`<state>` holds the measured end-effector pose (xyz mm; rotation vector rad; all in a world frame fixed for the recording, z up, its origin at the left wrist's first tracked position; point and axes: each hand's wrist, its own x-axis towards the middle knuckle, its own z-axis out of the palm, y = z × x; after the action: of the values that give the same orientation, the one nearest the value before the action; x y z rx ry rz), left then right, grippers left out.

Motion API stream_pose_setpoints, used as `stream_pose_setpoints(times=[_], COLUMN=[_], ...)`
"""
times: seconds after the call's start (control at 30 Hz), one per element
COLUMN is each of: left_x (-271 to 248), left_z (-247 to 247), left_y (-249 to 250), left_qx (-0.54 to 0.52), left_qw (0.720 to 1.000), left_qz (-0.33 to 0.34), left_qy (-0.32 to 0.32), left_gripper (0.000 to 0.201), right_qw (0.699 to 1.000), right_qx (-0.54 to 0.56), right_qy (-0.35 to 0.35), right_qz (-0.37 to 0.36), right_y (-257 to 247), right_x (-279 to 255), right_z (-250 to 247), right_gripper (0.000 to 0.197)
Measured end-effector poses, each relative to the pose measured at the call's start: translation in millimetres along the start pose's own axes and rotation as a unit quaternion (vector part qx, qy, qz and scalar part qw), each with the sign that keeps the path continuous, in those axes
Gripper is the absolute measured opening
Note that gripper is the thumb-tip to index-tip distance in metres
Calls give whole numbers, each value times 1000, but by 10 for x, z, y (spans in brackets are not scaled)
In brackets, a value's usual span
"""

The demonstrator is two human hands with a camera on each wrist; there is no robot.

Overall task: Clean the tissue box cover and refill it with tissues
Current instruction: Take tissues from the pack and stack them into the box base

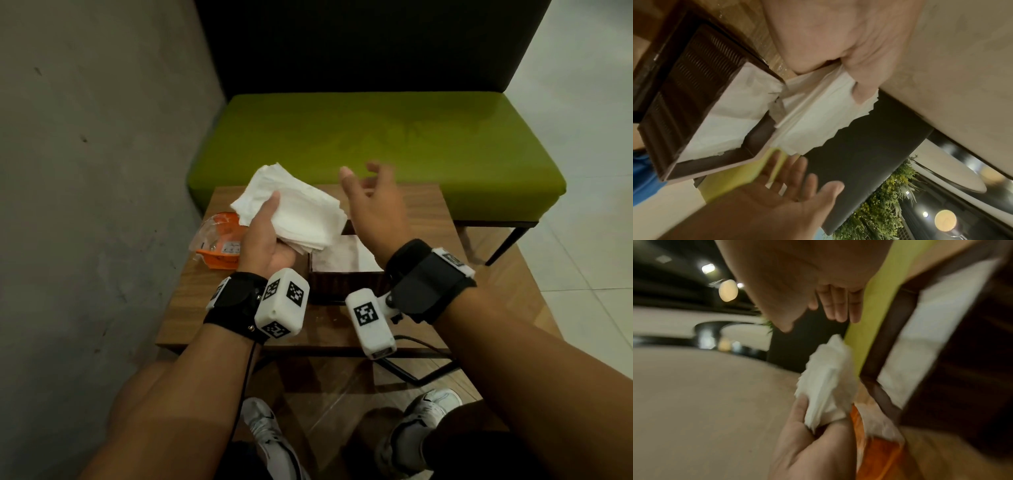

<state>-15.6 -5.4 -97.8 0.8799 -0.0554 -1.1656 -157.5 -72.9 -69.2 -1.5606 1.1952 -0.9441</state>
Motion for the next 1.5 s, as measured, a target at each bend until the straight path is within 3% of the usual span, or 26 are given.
stream_pose_setpoints(times=[0.1,0.2,0.27,0.4,0.47,0.57,0.67,0.83,0.97,1.13,1.23,1.3,1.4,1.47,1.5], left_x=[-24,-87,-85,-65,-45,-36,-40,16,-28,-64,-91,-106,-137,-186,-233], left_z=[91,207,213,197,180,174,156,-57,-39,-7,-36,-46,-27,25,68], left_y=[-81,-196,-221,-219,-240,-230,-153,30,-5,-43,-32,28,155,214,223], left_qx=[-16,-21,-28,-26,-11,20,66,194,295,285,286,291,349,384,397], left_qw=[1000,1000,999,999,999,998,995,980,947,952,952,953,934,917,907], left_qz=[12,8,11,4,-8,-27,-42,16,0,-7,-13,-5,33,34,18], left_qy=[7,-10,-24,-23,-30,-59,-68,-47,-125,-115,-111,-83,-65,-105,-138], left_gripper=[30,33,34,41,52,59,46,63,49,43,40,50,75,85,79], right_qw=[978,953,952,937,938,946,957,976,975,954,960,967,957,942,936], right_qx=[103,180,201,249,244,229,203,139,155,201,185,159,93,31,11], right_qy=[-110,-166,-148,-157,-176,-162,-153,-145,-138,-176,-173,-170,-260,-323,-342], right_qz=[147,178,176,186,174,165,143,84,76,135,119,99,87,85,80], right_y=[101,161,67,19,45,83,105,147,110,115,160,153,45,-54,-95], right_x=[-131,-121,-152,-132,-109,-37,4,57,28,-1,49,95,107,91,88], right_z=[93,244,218,82,42,-21,-141,-419,-373,-342,-402,-479,-591,-604,-589], right_gripper=[114,123,108,40,22,27,32,28,36,44,40,34,33,34,34])
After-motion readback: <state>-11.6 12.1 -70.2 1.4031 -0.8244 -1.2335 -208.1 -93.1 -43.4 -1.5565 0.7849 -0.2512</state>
